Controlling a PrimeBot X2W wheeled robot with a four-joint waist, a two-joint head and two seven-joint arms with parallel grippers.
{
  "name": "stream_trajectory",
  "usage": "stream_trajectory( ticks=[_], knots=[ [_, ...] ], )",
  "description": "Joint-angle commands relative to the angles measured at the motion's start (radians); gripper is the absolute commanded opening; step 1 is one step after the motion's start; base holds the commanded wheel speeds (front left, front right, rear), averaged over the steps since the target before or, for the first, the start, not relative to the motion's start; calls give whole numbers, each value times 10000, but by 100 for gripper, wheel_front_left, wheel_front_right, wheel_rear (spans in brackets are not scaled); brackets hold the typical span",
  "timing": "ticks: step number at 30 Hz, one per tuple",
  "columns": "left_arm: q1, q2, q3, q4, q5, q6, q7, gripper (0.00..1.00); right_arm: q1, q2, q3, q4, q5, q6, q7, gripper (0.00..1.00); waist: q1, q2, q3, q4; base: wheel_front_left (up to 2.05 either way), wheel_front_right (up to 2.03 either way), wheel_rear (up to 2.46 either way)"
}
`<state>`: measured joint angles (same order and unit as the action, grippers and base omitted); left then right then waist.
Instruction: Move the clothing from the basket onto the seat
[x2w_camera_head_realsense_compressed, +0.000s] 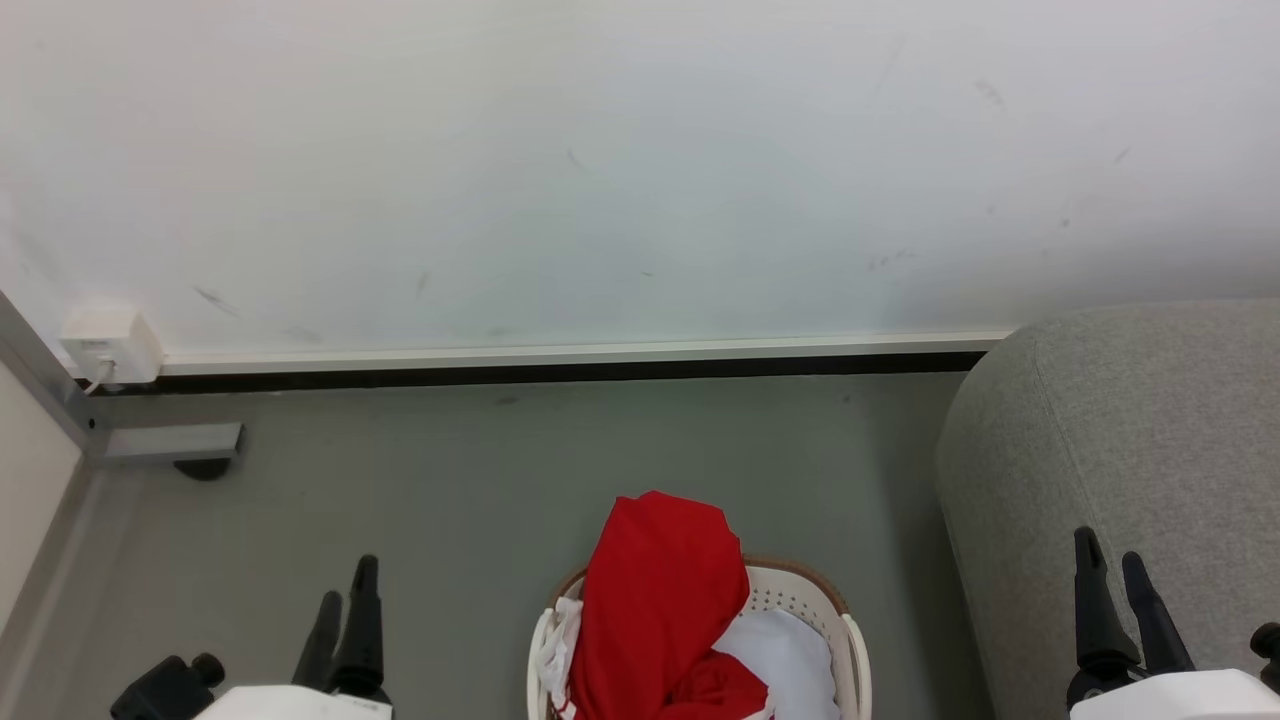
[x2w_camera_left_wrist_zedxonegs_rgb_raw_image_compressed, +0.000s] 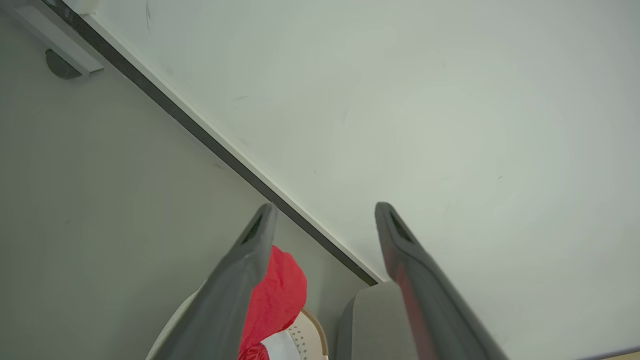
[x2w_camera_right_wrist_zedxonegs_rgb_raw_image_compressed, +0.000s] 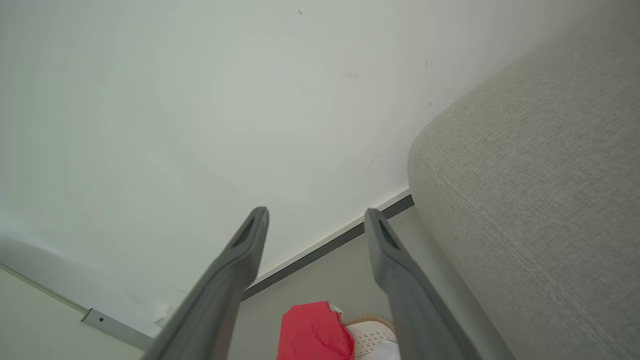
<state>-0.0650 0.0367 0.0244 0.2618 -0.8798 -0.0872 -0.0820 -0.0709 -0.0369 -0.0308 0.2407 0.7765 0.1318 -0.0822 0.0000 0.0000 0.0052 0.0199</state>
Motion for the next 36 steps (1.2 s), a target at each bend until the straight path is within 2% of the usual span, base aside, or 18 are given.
stream_trajectory(
  ticks=[1, 36],
  knots=[
    [-97, 104, 0, -125, 328, 1, -109, 100, -203, -115, 30, -163, -337, -8, -105, 100, 0, 0, 1, 4, 0, 0, 0],
    [-52, 141, -328, -186, 4179, 142, -1081, 100, -144, -136, 202, -266, -4232, -14, -1086, 100, 0, 0, 103, 155, 0, 0, 0]
  ],
)
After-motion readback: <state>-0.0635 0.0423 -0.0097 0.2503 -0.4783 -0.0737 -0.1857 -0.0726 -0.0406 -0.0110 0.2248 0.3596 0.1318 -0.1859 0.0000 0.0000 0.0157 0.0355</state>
